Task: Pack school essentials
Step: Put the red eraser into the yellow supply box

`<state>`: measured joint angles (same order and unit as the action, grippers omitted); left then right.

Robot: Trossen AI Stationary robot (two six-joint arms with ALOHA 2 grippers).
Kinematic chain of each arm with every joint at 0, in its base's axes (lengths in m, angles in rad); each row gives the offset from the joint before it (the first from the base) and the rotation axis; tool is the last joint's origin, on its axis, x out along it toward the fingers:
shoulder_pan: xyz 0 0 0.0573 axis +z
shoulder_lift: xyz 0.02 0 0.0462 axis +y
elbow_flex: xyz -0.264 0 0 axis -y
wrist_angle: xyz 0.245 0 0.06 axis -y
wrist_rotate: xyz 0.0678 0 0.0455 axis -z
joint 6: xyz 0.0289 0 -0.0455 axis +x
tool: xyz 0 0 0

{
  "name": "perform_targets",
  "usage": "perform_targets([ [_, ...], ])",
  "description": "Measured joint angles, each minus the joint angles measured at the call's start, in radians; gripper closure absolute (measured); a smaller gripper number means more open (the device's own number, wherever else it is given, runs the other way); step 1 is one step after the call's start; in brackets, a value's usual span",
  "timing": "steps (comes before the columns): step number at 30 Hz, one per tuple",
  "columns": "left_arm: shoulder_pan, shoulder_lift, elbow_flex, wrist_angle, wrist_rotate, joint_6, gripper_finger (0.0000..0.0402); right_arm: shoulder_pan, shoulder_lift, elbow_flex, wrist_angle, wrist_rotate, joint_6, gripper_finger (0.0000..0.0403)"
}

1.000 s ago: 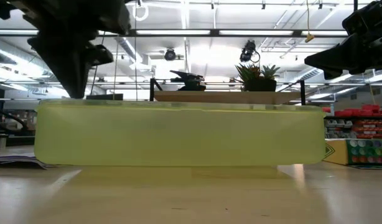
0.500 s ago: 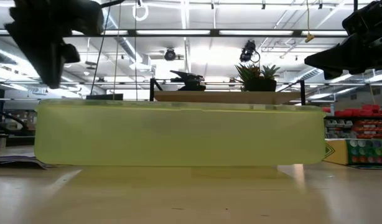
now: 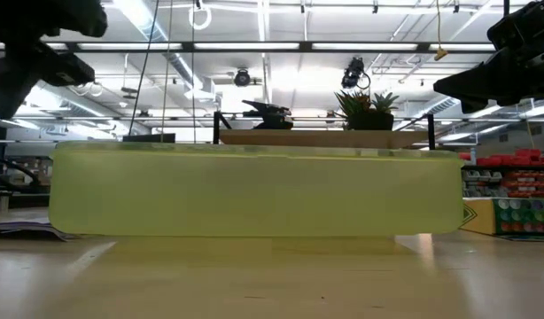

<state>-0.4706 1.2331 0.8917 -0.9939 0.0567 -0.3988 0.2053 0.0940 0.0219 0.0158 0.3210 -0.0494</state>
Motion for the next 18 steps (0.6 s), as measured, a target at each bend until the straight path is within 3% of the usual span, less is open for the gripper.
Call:
perform_targets([
  [6,-0.006,0.001,0.0,0.001,-0.024,-0.281,0.0291,0.0,0.0,0.0,0.0,0.0,0.0,0.0361],
  [11,-0.026,0.003,0.0,0.015,-0.137,-0.602,0.0288,0.0,0.0,0.0,0.0,0.0,0.0,0.0361],
  [18,-0.159,0.003,0.0,0.084,-0.502,-1.004,0.0294,0.0,0.0,0.0,0.0,0.0,0.0,0.0361],
])
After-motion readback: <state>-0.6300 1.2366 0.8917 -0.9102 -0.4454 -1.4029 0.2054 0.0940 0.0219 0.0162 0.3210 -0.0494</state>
